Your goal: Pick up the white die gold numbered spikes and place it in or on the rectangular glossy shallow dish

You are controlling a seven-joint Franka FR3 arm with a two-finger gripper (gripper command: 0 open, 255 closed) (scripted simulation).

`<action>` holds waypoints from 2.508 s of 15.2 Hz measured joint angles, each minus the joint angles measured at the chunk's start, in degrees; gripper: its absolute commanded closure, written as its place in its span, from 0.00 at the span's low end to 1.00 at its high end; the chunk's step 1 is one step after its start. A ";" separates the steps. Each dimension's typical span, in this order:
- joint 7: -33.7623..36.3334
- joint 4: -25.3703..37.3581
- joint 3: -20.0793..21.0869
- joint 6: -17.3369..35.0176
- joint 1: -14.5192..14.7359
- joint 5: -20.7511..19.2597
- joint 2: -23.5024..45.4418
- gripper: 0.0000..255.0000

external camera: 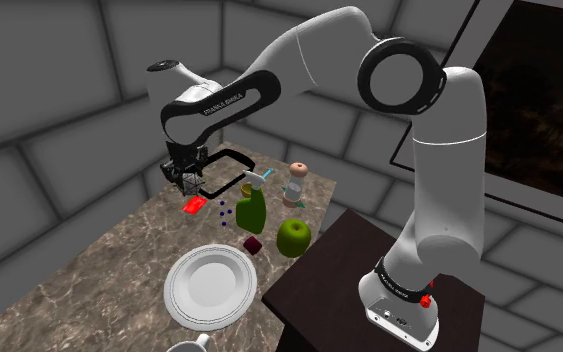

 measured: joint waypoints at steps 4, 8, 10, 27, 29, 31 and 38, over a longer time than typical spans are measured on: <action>-4.49 0.81 -1.13 0.09 -3.28 0.29 0.30 1.00; -9.12 3.74 -2.27 -0.77 -6.35 0.56 1.74 1.00; -11.66 5.69 -2.92 -1.16 -8.04 0.65 2.98 1.00; -20.36 15.14 -5.40 -0.43 -13.81 0.57 12.00 1.00; -20.19 14.92 -5.52 0.58 -13.77 0.40 12.80 1.00; -20.14 14.92 -5.64 1.37 -13.81 0.27 13.58 1.00; -19.69 14.70 -5.83 2.99 -13.60 -0.03 15.01 1.00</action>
